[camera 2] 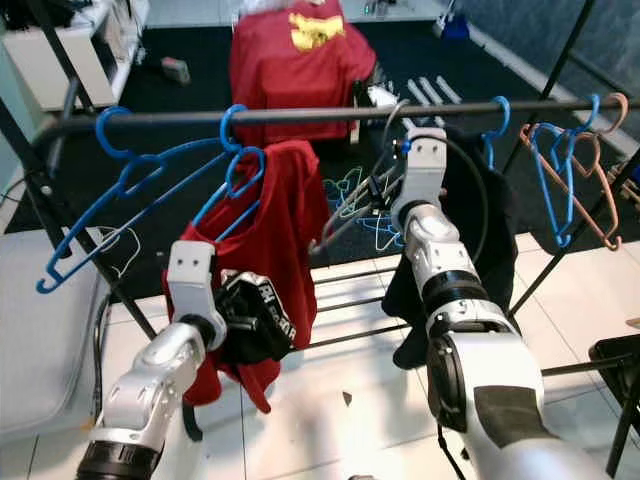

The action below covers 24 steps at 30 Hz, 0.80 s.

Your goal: Hang hanger

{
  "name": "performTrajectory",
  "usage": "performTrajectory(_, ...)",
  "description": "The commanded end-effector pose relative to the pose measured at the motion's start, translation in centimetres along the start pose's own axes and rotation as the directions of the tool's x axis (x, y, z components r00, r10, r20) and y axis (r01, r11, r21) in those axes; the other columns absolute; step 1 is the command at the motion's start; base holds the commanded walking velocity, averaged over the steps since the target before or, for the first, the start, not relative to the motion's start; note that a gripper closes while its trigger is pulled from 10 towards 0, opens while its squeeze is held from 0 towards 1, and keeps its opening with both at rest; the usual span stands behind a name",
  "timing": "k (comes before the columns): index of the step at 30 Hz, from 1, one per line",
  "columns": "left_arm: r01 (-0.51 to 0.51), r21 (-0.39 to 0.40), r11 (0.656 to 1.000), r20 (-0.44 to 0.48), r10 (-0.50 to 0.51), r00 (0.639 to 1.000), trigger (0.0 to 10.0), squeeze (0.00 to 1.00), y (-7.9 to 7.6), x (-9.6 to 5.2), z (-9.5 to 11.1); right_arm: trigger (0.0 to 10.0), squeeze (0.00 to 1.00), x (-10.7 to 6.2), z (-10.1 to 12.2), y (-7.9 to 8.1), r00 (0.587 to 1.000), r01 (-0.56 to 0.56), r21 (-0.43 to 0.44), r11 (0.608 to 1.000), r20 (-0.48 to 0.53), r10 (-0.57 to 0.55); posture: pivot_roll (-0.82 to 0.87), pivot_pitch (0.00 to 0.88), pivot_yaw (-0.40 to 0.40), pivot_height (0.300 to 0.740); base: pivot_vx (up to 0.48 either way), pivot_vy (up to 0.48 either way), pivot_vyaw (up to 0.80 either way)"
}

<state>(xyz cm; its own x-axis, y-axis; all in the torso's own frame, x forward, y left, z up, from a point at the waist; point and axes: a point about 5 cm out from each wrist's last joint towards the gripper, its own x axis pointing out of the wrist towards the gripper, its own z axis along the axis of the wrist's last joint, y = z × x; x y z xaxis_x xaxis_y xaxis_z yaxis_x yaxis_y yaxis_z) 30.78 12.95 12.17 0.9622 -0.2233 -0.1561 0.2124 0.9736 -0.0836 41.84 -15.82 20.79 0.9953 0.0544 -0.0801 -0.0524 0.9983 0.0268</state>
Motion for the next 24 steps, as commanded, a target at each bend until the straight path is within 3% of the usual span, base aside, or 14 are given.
performTrajectory(1, 0.008, 0.006, 1.0, -0.029, -0.007, 1.0, 10.0, 0.0, 0.1, 0.0, -0.4, 10.0, 0.0, 0.0, -0.2, -0.1, 1.0, 0.003, -0.002, 1.0, -0.013, -0.003, -0.09, 0.25, -0.061, 0.74, 0.0, 0.0, 0.0)
performTrajectory(8, -0.047, 0.011, 0.999, -0.025, 0.047, 0.999, 10.0, 0.0, 1.2, -1.0, -0.3, 10.0, 0.0, 0.2, 0.8, 0.3, 1.0, -0.021, -0.021, 1.0, 0.012, 0.021, -0.08, 0.265, -0.08, 0.74, 0.0, 0.0, 0.0)
performTrajectory(13, -0.007, 0.004, 1.0, -0.011, 0.007, 1.0, 10.0, 0.0, 0.5, -1.8, 0.0, 10.0, 0.0, 0.2, 1.3, 0.8, 0.998, -0.021, -0.016, 1.0, 0.059, 0.022, -0.09, 0.265, -0.08, 0.74, 0.0, 0.0, 0.0)
performTrajectory(18, 0.019, -0.006, 1.0, -0.03, -0.019, 0.999, 10.0, 0.0, -0.3, -2.5, -0.8, 10.0, 0.0, -0.5, -0.4, 1.0, 0.998, -0.014, 0.002, 1.0, 0.06, 0.014, -0.1, 0.265, -0.077, 0.74, 0.0, 0.0, 0.0)
performTrajectory(21, 0.038, -0.03, 0.999, -0.037, -0.039, 0.999, 10.0, 0.0, -1.0, -3.0, -1.2, 10.0, 0.0, -2.3, -2.8, 1.6, 0.997, -0.054, 0.005, 0.999, 0.057, 0.054, -0.11, 0.255, -0.062, 0.74, 0.0, 0.0, 0.0)
performTrajectory(24, 0.056, -0.035, 0.998, -0.035, -0.058, 0.998, 10.0, 0.0, -1.6, -3.1, -1.3, 10.0, 0.0, -3.4, -3.5, 1.5, 0.997, -0.057, 0.006, 0.998, 0.053, 0.057, -0.11, 0.226, -0.053, 0.74, 0.0, 0.0, 0.0)
